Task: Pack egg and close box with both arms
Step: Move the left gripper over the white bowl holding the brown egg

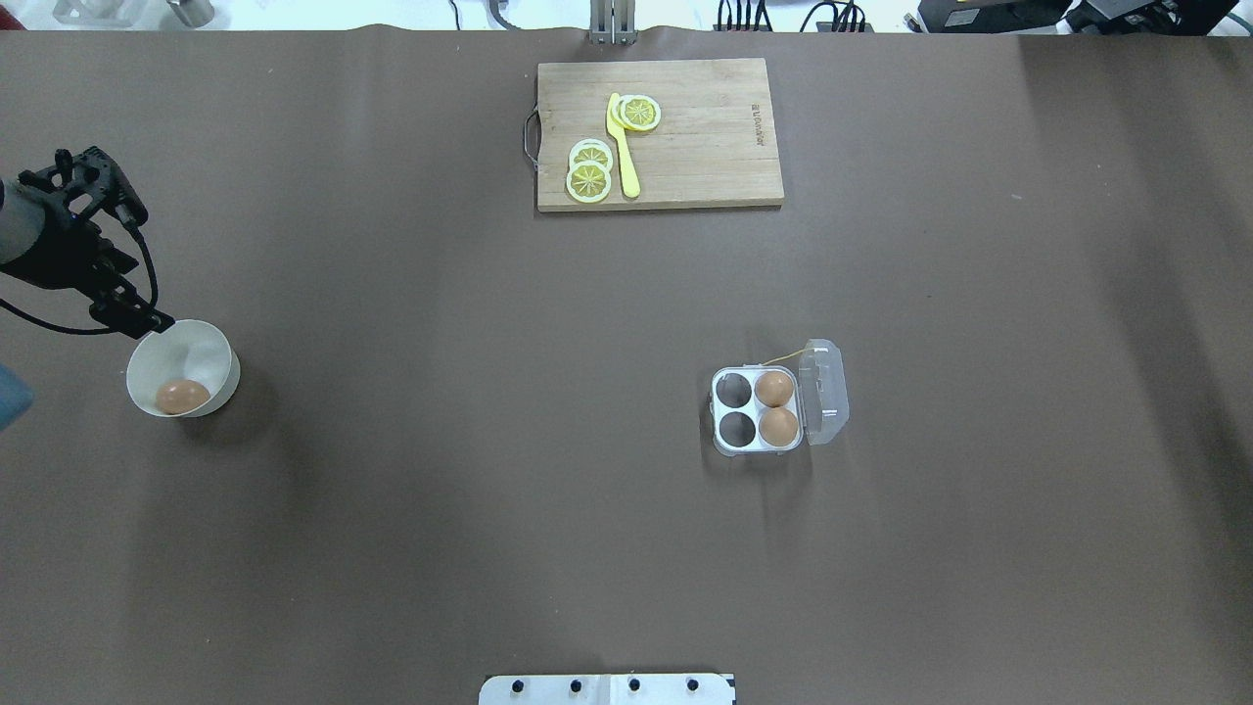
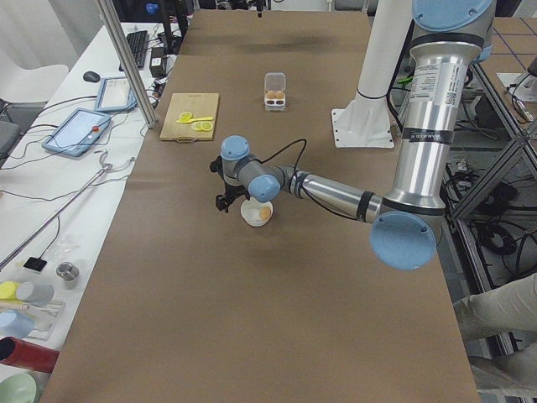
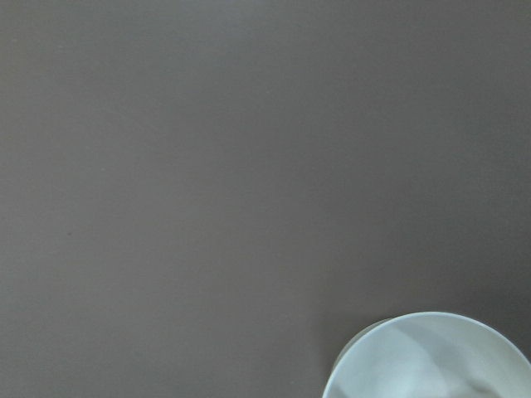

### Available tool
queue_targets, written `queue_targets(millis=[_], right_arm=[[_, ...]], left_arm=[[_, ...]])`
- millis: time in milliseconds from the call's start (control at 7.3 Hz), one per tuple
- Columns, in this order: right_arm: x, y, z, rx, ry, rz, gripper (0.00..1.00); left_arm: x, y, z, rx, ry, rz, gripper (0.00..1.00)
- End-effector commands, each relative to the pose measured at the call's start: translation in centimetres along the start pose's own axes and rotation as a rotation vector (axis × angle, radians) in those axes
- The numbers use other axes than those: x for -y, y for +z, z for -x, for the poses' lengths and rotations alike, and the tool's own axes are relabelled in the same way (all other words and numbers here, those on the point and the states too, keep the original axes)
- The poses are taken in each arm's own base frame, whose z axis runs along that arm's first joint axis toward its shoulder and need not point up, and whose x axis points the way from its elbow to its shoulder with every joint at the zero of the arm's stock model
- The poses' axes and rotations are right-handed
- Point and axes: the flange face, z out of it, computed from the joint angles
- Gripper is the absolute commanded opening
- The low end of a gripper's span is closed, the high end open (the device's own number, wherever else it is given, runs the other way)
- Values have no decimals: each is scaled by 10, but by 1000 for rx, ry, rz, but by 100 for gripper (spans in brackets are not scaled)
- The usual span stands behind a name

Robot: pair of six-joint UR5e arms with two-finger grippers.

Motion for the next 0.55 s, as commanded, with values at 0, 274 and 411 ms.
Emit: queue_targets(millis=[0,274,411], right_arm=[[-3,3,-1,5,4,8,100],[-3,11,-9,-2,15,22,100],[-3,14,-11,-3,20,27,100]], left_arm=[[3,19,-21,-39,25,38,96],[-1,21,-23,-46,27,45,89],[-2,22,-22,-49,30,58,85]])
